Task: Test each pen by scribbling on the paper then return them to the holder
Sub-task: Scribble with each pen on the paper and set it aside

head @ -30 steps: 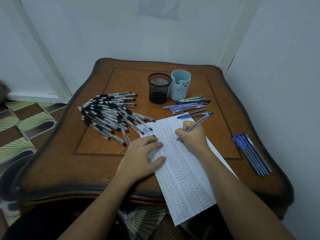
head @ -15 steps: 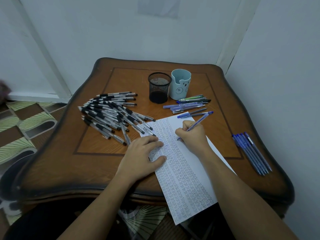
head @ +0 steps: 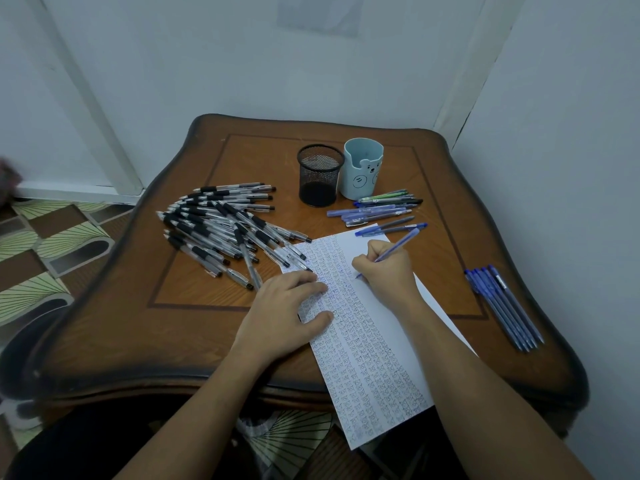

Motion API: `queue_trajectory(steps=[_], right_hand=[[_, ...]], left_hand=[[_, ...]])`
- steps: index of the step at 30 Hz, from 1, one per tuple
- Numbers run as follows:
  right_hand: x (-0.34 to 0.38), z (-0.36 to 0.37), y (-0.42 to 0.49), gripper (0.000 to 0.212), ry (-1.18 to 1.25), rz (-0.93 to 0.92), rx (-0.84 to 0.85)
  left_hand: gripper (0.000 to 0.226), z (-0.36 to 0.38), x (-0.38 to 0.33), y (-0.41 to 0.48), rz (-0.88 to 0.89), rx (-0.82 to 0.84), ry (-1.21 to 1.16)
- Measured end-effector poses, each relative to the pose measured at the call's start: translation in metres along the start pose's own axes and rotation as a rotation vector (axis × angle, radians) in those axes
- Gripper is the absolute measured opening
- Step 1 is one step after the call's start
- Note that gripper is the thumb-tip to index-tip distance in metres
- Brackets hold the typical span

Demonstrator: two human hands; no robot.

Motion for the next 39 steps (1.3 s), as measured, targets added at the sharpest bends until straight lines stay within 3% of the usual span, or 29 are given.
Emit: queue_trajectory(steps=[8, 15, 21, 24, 29, 32, 34, 39], right_hand=[[-0.002, -0.009, 0.006, 0.033, 0.196, 0.048, -0.051], [0.010, -0.017, 0.004, 0.044, 0.415, 0.054, 0.018], [0.016, -0.070, 0.013, 0.008, 0.270, -0.135, -0.068], [0.011, -0.076, 0.012, 0.010, -0.079, -0.256, -0.063], [-0.001, -0.054, 0.011, 0.021, -0.303, -0.257, 0.062], [0.003, -0.047, 0.011, 0.024, -0.471, -0.333, 0.039], [0.011, -0.041, 0.007, 0.024, -0.468, -0.320, 0.089], [0.040, -0.012, -0.028, 0.020, -0.159, -0.247, 0.299]], left_hand=[[0.054, -0.002, -0.001, -0.001, 0.000, -0.014, -0.010], [0.057, -0.001, -0.002, -0.002, -0.010, 0.017, -0.009], [0.059, -0.002, -0.003, -0.001, -0.017, 0.026, -0.014], [0.061, -0.004, -0.006, -0.002, -0.003, 0.022, -0.028], [0.068, -0.005, -0.009, -0.003, -0.008, 0.038, -0.041], [0.072, -0.003, -0.008, -0.004, -0.008, 0.060, -0.041], [0.074, -0.003, -0.007, -0.004, -0.012, 0.069, -0.035], [0.065, -0.008, -0.011, -0.005, -0.003, 0.021, -0.075]])
Point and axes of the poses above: each hand's wrist, its own y-axis towards the middle knuckle, its own z-axis out of the palm, x = y × z, the point moved 9 cm from there along y, towards the middle knuckle, and after that the axes turned 1 degree about z, right-handed, at the moved point
